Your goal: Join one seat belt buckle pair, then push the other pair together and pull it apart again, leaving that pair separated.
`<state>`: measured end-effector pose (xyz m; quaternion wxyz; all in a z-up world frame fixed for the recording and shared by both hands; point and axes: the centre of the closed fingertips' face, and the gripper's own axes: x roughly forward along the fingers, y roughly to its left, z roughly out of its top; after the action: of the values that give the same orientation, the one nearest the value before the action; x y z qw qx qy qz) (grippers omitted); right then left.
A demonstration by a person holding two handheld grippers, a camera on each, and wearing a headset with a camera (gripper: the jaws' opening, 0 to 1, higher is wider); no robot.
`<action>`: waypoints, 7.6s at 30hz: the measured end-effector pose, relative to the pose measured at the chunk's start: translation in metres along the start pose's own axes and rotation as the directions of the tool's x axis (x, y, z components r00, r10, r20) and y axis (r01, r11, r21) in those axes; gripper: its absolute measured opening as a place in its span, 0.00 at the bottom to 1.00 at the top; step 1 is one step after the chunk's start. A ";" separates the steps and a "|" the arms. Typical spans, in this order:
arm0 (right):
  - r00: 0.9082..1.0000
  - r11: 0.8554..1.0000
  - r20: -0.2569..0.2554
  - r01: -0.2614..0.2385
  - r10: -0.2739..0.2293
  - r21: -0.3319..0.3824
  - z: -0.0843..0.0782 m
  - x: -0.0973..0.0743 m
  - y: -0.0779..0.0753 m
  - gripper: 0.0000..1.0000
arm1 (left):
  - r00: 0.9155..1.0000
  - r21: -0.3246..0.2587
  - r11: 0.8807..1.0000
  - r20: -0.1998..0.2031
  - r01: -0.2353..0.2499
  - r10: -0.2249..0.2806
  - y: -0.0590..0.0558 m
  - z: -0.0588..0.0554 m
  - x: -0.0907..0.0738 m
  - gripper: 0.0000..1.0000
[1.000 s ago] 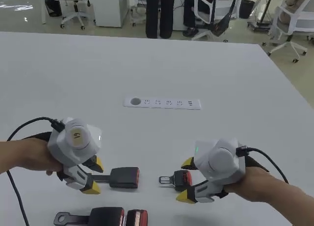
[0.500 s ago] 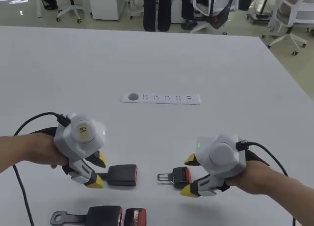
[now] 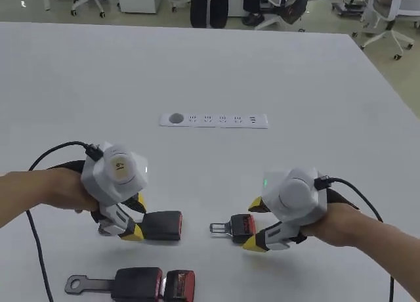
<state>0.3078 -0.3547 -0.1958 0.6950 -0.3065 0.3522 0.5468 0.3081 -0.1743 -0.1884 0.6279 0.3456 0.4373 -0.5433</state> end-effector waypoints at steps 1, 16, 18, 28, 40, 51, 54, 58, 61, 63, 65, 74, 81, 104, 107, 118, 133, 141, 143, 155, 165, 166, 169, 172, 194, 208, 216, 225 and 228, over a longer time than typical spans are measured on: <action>1.000 1.000 0.003 -0.007 0.007 0.006 0.000 0.002 0.000 0.40 | 1.000 -0.004 1.000 0.001 0.001 -0.001 0.002 -0.001 0.002 0.32; 0.999 1.000 -0.035 -0.028 0.028 -0.003 -0.009 0.008 0.002 0.39 | 0.999 0.038 0.999 -0.027 0.019 -0.018 0.001 0.002 0.013 0.32; 0.999 1.000 -0.036 -0.028 0.028 -0.003 -0.010 0.009 0.001 0.38 | 0.999 0.040 0.999 -0.025 0.021 -0.020 0.002 0.001 0.013 0.31; 0.999 1.000 -0.028 -0.026 0.025 -0.014 -0.010 0.009 -0.001 0.32 | 1.000 0.061 0.998 -0.018 0.019 -0.018 0.002 -0.001 0.016 0.30; 0.999 0.999 -0.023 -0.029 0.028 -0.019 -0.010 0.010 -0.001 0.32 | 0.999 0.048 0.999 -0.034 0.014 -0.012 0.004 -0.004 0.017 0.29; 0.999 0.999 -0.022 -0.024 0.023 -0.024 -0.004 0.012 -0.001 0.31 | 0.999 0.044 0.999 -0.049 0.009 -0.007 0.005 -0.006 0.019 0.29; 1.000 0.999 -0.018 -0.025 0.025 -0.025 -0.001 0.014 0.000 0.31 | 0.999 0.041 0.999 -0.051 0.008 -0.006 0.003 -0.004 0.018 0.29; 1.000 0.999 -0.011 -0.028 0.028 -0.027 0.005 0.018 0.001 0.31 | 0.999 0.038 0.999 -0.052 0.007 -0.005 0.002 -0.003 0.018 0.29; 0.999 0.999 -0.008 -0.032 0.032 -0.029 0.008 0.020 0.001 0.31 | 0.998 0.039 0.999 -0.055 0.006 -0.003 0.002 -0.003 0.018 0.29; 0.999 0.999 -0.005 -0.035 0.035 -0.031 0.010 0.022 0.001 0.31 | 0.998 0.038 0.999 -0.056 0.005 -0.003 0.001 -0.002 0.018 0.29; 0.999 0.999 -0.002 -0.036 0.036 -0.030 0.012 0.024 0.001 0.31 | 0.998 0.034 0.999 -0.056 0.004 -0.002 0.001 -0.002 0.018 0.29; 0.999 0.999 0.007 -0.044 0.044 -0.030 0.020 0.028 0.005 0.31 | 0.998 0.032 0.999 -0.060 -0.001 0.003 0.002 -0.003 0.018 0.29; 0.999 0.999 0.013 -0.040 0.041 -0.032 0.025 0.031 0.006 0.31 | 0.998 0.017 1.000 -0.061 -0.001 0.002 0.002 -0.003 0.018 0.29; 0.998 0.997 0.030 -0.052 0.054 -0.055 0.044 0.041 0.011 0.31 | 0.998 0.016 1.000 -0.062 -0.006 0.007 0.004 -0.006 0.020 0.29; 0.998 0.997 0.029 -0.054 0.055 -0.059 0.044 0.042 0.012 0.31 | 0.998 0.017 1.000 -0.062 -0.005 0.006 0.004 -0.006 0.020 0.29; 0.998 0.996 0.030 -0.058 0.060 -0.067 0.048 0.047 0.012 0.31 | 0.998 0.013 1.000 -0.060 -0.005 0.006 0.000 -0.003 0.020 0.29; 0.998 0.998 0.019 -0.055 0.055 -0.032 0.048 0.047 0.014 0.31 | 0.998 0.001 1.000 -0.056 -0.009 0.009 0.001 -0.004 0.020 0.29; 0.998 0.998 0.013 -0.056 0.056 -0.035 0.048 0.048 0.014 0.31 | 0.998 -0.003 1.000 -0.055 -0.011 0.011 0.001 -0.005 0.019 0.29; 0.998 0.998 0.013 -0.056 0.056 -0.035 0.048 0.048 0.013 0.30 | 0.998 0.003 1.000 -0.055 -0.013 0.013 0.001 -0.005 0.019 0.29; 0.998 0.998 -0.002 -0.056 0.056 -0.026 0.048 0.048 0.013 0.30 | 0.999 0.021 1.000 -0.049 -0.022 0.023 0.000 -0.003 0.019 0.28; 0.998 0.998 -0.003 -0.055 0.055 -0.013 0.055 0.053 0.017 0.29 | 0.998 0.032 0.999 -0.056 -0.022 0.024 0.002 -0.003 0.021 0.27; 0.998 0.998 0.004 -0.056 0.056 -0.006 0.058 0.055 0.018 0.29 | 0.998 0.034 0.999 -0.053 -0.024 0.026 0.002 -0.002 0.021 0.27; 0.999 0.999 -0.007 -0.053 0.053 -0.009 0.060 0.055 0.019 0.29 | 0.997 0.034 0.999 -0.068 -0.031 0.034 0.001 -0.002 0.021 0.27; 0.999 0.999 -0.010 -0.048 0.048 0.004 0.061 0.055 0.018 0.29 | 0.997 0.022 0.999 -0.068 -0.035 0.036 0.000 -0.001 0.022 0.26; 0.999 0.999 -0.028 -0.024 0.025 0.047 0.063 0.057 0.018 0.28 | 0.993 0.017 0.998 -0.103 -0.059 0.061 0.003 -0.002 0.023 0.26; 1.000 1.000 -0.023 -0.021 0.021 -0.017 0.060 0.053 0.019 0.29 | 0.996 0.019 0.997 -0.046 -0.078 0.079 0.003 -0.002 0.022 0.27; 0.999 0.999 -0.027 -0.021 0.020 -0.028 0.051 0.050 0.014 0.29 | 0.995 0.032 0.997 -0.067 -0.071 0.073 0.006 -0.007 0.020 0.28; 0.999 0.999 -0.023 -0.027 0.026 -0.028 0.052 0.050 0.013 0.30 | 0.995 0.008 0.997 -0.063 -0.073 0.074 0.004 -0.004 0.019 0.29; 0.999 0.999 -0.022 -0.027 0.027 -0.031 0.052 0.049 0.014 0.30 | 0.996 0.002 0.997 -0.058 -0.074 0.074 0.003 -0.004 0.018 0.29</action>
<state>0.3098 -0.2828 -0.2075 0.6787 -0.3187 0.3551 0.5583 0.3106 -0.1776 -0.2070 0.6346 0.3769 0.4424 -0.5094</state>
